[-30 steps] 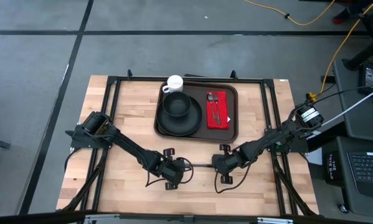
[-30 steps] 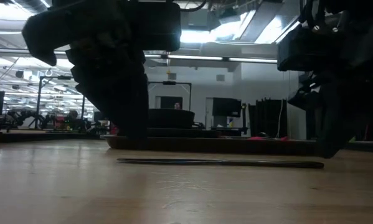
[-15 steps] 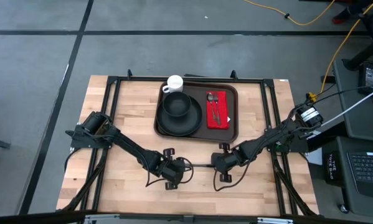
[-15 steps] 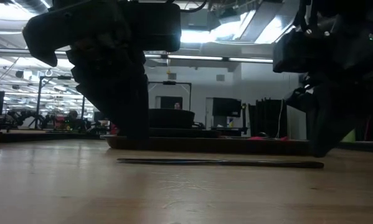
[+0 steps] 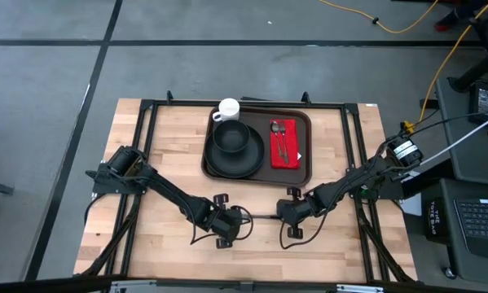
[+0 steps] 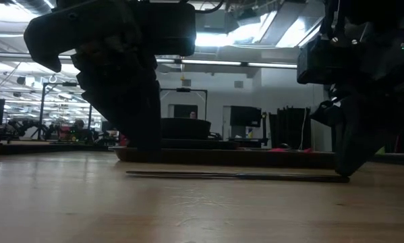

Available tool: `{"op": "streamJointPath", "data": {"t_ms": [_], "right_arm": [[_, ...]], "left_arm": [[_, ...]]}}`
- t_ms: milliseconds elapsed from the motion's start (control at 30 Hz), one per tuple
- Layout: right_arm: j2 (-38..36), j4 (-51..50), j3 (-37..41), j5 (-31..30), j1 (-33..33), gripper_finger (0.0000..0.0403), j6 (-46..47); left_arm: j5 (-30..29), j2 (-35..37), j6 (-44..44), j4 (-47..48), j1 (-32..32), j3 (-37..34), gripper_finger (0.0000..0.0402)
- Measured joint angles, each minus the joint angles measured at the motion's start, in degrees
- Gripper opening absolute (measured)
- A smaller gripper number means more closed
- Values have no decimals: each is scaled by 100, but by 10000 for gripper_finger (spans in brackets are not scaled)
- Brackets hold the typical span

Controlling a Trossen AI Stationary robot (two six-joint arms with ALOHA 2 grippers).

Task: Set up tray
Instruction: Put the black knife on the red napkin to the right of the black fork

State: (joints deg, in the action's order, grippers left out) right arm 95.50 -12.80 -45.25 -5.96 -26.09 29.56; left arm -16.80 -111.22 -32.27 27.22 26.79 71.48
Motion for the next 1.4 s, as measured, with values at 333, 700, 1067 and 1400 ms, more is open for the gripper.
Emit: {"op": "streamJointPath", "data": {"t_ms": [333,700,1067,1400], "right_arm": [[0,-24,4,-2,0,0,23],[0,-71,6,-2,0,0,79],[-2,-107,6,-6,0,0,83],[-2,-113,6,-7,0,0,160]], "left_arm": [[0,-2,-46,-2,0,0,3],[92,-4,-291,-2,-4,0,13],[-69,-4,-199,-11,-20,0,95],[188,-4,-361,-2,-68,0,177]]}}
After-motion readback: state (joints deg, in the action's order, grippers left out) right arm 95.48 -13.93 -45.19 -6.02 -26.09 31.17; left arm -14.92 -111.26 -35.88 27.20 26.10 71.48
